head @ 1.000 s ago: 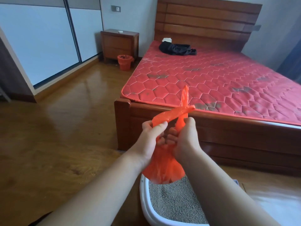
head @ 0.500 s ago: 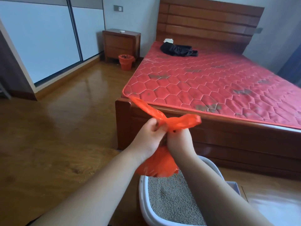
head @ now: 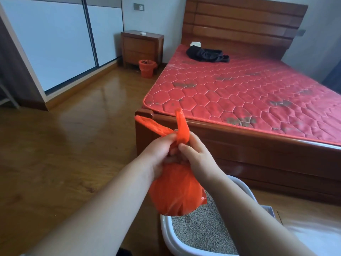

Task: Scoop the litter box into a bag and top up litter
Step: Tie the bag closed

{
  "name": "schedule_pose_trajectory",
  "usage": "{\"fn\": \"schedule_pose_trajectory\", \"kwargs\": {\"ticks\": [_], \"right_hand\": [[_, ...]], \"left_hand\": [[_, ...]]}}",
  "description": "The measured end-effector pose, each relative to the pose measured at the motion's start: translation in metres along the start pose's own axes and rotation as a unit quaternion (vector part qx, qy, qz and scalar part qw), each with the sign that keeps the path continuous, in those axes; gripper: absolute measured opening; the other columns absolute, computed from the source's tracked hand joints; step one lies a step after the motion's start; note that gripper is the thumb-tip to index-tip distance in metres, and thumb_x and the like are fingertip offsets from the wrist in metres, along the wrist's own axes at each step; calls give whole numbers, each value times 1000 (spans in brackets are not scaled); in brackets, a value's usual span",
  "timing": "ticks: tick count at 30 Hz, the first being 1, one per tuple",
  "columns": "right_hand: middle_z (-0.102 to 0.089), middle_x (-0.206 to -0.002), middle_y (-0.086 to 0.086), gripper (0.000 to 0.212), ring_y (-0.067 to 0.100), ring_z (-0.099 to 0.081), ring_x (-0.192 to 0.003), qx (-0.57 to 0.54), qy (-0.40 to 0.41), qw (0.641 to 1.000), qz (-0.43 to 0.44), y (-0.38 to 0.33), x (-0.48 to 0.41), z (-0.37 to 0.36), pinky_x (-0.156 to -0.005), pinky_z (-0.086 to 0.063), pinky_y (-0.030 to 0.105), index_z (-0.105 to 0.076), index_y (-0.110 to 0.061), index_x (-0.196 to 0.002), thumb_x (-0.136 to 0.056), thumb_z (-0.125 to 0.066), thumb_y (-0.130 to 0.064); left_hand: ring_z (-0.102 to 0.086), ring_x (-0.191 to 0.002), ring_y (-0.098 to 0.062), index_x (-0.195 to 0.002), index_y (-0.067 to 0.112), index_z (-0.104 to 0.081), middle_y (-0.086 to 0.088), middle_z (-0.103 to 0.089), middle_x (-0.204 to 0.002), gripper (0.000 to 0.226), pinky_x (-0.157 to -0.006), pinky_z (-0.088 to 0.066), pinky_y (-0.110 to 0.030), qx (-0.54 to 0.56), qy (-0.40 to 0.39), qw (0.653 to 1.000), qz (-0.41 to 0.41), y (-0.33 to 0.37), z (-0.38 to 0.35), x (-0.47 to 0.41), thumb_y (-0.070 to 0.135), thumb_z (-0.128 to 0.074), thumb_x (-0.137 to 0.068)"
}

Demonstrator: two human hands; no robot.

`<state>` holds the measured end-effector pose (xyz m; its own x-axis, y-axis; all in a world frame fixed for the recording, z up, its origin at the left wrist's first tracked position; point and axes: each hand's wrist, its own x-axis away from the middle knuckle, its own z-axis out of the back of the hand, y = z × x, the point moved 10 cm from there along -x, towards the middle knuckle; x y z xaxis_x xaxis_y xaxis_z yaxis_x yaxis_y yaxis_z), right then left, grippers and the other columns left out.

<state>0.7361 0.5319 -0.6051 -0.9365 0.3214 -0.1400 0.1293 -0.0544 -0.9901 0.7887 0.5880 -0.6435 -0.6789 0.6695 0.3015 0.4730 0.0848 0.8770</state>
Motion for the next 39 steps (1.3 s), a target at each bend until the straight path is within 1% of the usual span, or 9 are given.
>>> {"fn": "schedule_pose_trajectory", "kwargs": {"ticks": [4, 10, 13, 16, 21, 24, 30, 35, 39], "right_hand": [[-66, -74, -6, 24, 10, -62, -62, 141, 31, 988, 58, -8, -3, 9, -60, -48, 29, -56, -34, -109, -98, -56, -12], [-70, -71, -5, 16, 10, -61, -64, 177, 149, 973, 16, -13, -4, 47, -66, -53, 35, -64, -25, -84, -96, -61, -15], [-71, -73, 4, 12, 15, -65, -61, 149, 166, 974, -27, -3, -4, 55, -61, -55, 35, -58, -17, -89, -99, -55, -21], [-71, -75, 21, 22, 31, -68, -59, 94, 165, 980, -57, 5, -4, 56, -60, -59, 50, -53, -9, -94, -100, -48, -29], [-64, -64, -2, 21, 9, -60, -55, 190, 243, 948, -75, 3, 0, 82, -55, -45, 26, -60, -10, -87, -96, -56, -28], [-66, -60, 6, 28, 20, -63, -49, 149, 229, 955, -117, 15, -1, 83, -54, -53, 36, -60, -4, -90, -88, -65, -31], [-62, -55, -4, 16, 9, -57, -40, 214, 224, 947, -89, 5, -2, 83, -48, -45, 23, -58, -16, -81, -87, -71, -22], [-75, -73, 4, 33, 18, -72, -67, 236, 136, 957, -96, 5, -5, 62, -67, -59, 33, -77, -22, -86, -86, -50, -5], [-76, -84, -2, 25, 19, -73, -86, 266, 51, 958, -99, 11, -8, 46, -83, -59, 43, -76, -25, -92, -77, -61, -11]], "left_hand": [[-50, -40, -12, -79, 17, -70, 2, -51, -49, 22, -50, -41, -24, -72, 37, 996, -40, 7, 9, 0, 33, -63, -93], [-53, -51, -16, -78, 16, -77, -1, -46, -54, 21, -51, -49, -23, -49, -1, 995, -89, 18, 0, -1, 15, -62, -92], [-55, -51, -17, -68, 16, -71, -5, -48, -59, 29, -52, -51, -25, -34, -17, 996, -85, 15, -7, -1, 12, -58, -94], [-56, -55, -24, -60, 15, -66, -11, -49, -64, 36, -59, -53, -32, -18, -47, 996, -77, 10, -15, 0, 13, -56, -95], [-68, -75, -24, -87, 9, -65, -11, -68, -79, 5, -75, -56, -33, -212, -78, 948, -225, 32, -29, 13, 9, -65, -92], [-70, -77, -21, -93, 9, -58, -9, -70, -81, 14, -76, -56, -35, -318, -64, 898, -298, 37, -36, 17, 2, -69, -86], [-71, -75, -20, -91, 4, -59, -9, -71, -79, 9, -70, -54, -28, -304, -78, 906, -283, 33, -36, 16, -4, -63, -89], [-68, -78, -13, -85, 19, -69, 1, -71, -82, 4, -76, -54, -34, -358, 16, 882, -306, 40, -9, 1, 15, -69, -86], [-68, -85, -11, -91, 17, -74, 5, -72, -86, 7, -79, -52, -21, -355, 80, 889, -278, 39, 6, -3, 16, -74, -84]]}}
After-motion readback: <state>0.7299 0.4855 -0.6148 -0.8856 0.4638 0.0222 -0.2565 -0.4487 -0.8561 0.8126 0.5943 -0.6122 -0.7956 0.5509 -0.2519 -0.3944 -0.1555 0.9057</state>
